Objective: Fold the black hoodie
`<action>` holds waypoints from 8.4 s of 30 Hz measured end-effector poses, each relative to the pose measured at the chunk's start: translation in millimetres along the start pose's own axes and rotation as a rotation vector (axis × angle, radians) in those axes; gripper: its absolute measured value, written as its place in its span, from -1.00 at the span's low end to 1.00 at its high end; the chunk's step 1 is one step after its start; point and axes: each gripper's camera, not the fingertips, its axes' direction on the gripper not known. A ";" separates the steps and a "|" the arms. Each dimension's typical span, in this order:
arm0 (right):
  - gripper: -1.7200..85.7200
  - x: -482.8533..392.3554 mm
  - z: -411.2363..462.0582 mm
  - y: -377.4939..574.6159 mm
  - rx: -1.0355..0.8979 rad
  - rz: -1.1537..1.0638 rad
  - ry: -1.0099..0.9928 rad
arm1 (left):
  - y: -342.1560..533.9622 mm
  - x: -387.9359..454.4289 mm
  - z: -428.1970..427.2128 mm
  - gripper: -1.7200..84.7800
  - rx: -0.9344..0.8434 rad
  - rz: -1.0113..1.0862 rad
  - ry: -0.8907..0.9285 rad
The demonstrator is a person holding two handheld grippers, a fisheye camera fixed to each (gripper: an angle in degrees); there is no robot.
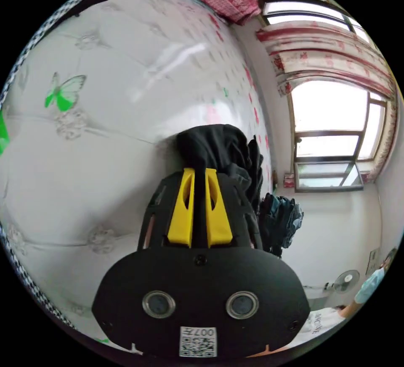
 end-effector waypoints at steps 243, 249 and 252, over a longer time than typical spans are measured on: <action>-0.83 338.8 -269.9 72.4 0.624 0.725 -0.675 | 78.7 120.8 54.5 -0.77 -0.030 0.240 0.015; -0.76 328.4 -185.9 137.6 0.496 0.852 -0.701 | 141.8 59.8 87.9 -0.76 -0.159 0.311 -0.186; -0.75 324.1 -159.6 193.4 0.512 1.011 -0.763 | 159.1 33.4 81.7 -0.77 -0.117 0.265 -0.189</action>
